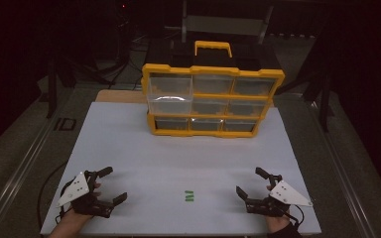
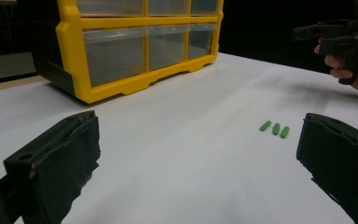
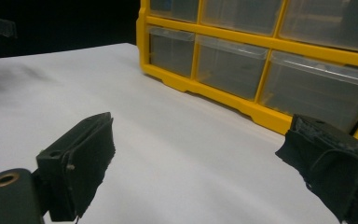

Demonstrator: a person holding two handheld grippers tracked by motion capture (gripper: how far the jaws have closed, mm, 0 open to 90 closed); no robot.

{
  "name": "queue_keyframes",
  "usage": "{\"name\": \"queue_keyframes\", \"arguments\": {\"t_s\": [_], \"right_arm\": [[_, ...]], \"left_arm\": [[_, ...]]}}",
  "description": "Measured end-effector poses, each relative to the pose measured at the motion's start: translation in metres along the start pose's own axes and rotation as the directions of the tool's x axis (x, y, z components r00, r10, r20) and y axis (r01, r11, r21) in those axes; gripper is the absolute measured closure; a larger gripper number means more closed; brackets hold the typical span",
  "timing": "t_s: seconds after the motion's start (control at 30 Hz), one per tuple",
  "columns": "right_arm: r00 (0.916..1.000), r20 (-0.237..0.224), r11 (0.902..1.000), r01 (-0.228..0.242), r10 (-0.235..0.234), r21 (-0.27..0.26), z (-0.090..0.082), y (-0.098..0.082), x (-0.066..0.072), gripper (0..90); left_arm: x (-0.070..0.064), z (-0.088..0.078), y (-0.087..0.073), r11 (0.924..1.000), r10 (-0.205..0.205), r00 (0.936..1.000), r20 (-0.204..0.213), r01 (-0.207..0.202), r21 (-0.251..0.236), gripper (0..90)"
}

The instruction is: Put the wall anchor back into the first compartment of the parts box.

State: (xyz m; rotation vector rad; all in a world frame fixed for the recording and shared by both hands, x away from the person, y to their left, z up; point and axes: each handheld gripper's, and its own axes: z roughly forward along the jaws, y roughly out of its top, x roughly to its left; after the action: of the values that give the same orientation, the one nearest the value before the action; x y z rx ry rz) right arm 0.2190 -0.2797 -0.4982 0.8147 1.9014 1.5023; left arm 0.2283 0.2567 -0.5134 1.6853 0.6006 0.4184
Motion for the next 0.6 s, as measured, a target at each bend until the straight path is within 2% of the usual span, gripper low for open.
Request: {"name": "queue_keyframes", "arguments": {"t_s": [0.37,0.47,0.53,0.6], "right_arm": [[0.9996,0.013,0.9996,0.026,-0.026,-0.008,-0.007,0.002,0.004,7.9],[0.9996,0.012,0.9997,0.024,-0.024,-0.007,-0.007,0.002,0.004,7.9],[0.9997,0.011,0.9998,0.021,-0.021,-0.005,-0.007,0.002,0.004,7.9],[0.9996,0.011,0.9997,0.025,-0.025,-0.005,-0.007,0.002,0.005,7.9]], "left_arm": [[-0.001,0.004,0.002,0.9999,0.016,0.9996,0.023,-0.016,-0.005,0.0],[-0.002,0.006,0.006,0.9998,-0.001,0.9995,0.03,0.002,-0.022,0.0],[-0.003,0.006,0.007,0.9998,0.001,0.9996,0.029,-0.001,-0.017,0.0],[-0.006,0.009,0.015,0.9998,0.007,0.999,0.043,-0.006,-0.021,0.0]]}}
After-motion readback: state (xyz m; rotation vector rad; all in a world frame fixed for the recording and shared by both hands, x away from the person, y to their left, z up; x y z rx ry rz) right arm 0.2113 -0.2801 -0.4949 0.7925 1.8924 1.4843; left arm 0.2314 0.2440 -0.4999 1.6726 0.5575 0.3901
